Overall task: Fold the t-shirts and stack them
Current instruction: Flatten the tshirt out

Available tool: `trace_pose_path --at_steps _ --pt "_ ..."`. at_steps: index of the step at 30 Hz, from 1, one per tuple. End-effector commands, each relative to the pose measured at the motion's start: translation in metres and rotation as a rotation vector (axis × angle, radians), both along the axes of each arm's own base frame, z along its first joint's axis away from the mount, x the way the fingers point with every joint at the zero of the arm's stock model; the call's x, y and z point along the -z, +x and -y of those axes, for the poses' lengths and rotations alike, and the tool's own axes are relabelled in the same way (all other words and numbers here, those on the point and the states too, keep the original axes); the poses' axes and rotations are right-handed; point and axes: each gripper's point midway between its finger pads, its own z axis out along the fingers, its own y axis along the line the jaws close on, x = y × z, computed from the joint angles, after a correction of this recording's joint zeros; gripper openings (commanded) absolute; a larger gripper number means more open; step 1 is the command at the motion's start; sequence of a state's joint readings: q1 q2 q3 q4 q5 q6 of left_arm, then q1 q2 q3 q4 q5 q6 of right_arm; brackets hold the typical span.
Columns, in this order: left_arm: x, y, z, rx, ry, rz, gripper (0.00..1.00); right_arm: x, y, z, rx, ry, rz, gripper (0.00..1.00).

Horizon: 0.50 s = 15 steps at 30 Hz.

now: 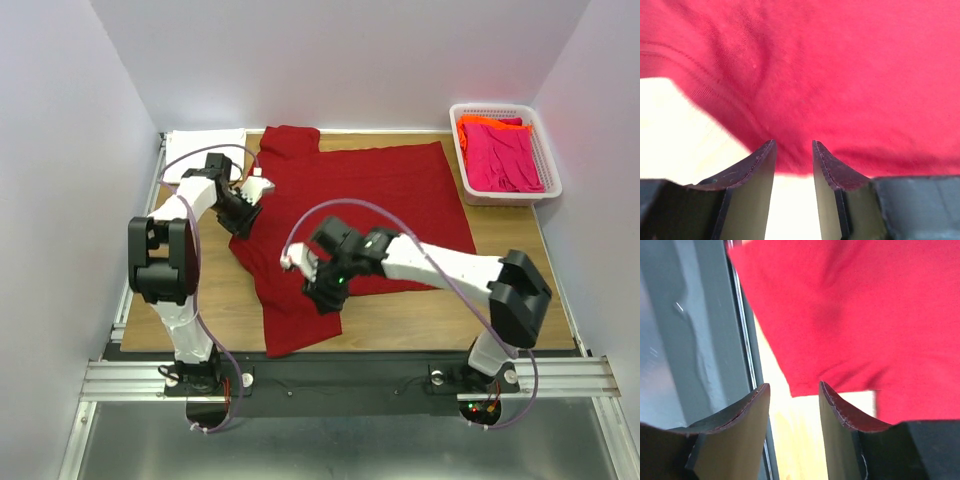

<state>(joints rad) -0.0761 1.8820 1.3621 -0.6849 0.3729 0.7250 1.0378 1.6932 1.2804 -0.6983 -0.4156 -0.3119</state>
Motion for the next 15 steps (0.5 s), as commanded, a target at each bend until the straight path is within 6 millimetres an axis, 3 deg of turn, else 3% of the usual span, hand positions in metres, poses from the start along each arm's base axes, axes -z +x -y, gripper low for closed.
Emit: trace_pose_path --at_steps 1,2,3,5,12,15 --pt "-0.064 -0.012 0.007 0.090 -0.046 0.128 0.47 -0.049 0.055 0.015 0.168 0.147 -0.008 0.50" --pt "-0.060 -0.019 0.008 0.108 -0.025 0.123 0.47 -0.046 0.076 0.029 0.232 0.135 0.006 0.49" --pt "-0.064 -0.022 0.010 0.114 -0.015 0.146 0.47 -0.038 0.086 0.040 0.276 0.102 0.021 0.49" --pt "-0.052 -0.038 0.013 0.128 0.006 0.121 0.47 -0.032 0.109 0.064 0.360 0.084 0.027 0.47" --pt "-0.021 -0.087 0.042 0.247 0.030 0.081 0.47 -0.004 0.144 0.135 0.547 -0.033 0.058 0.45" --pt "-0.003 -0.104 0.039 0.264 0.066 0.045 0.47 0.008 0.151 0.162 0.607 -0.084 0.065 0.45"
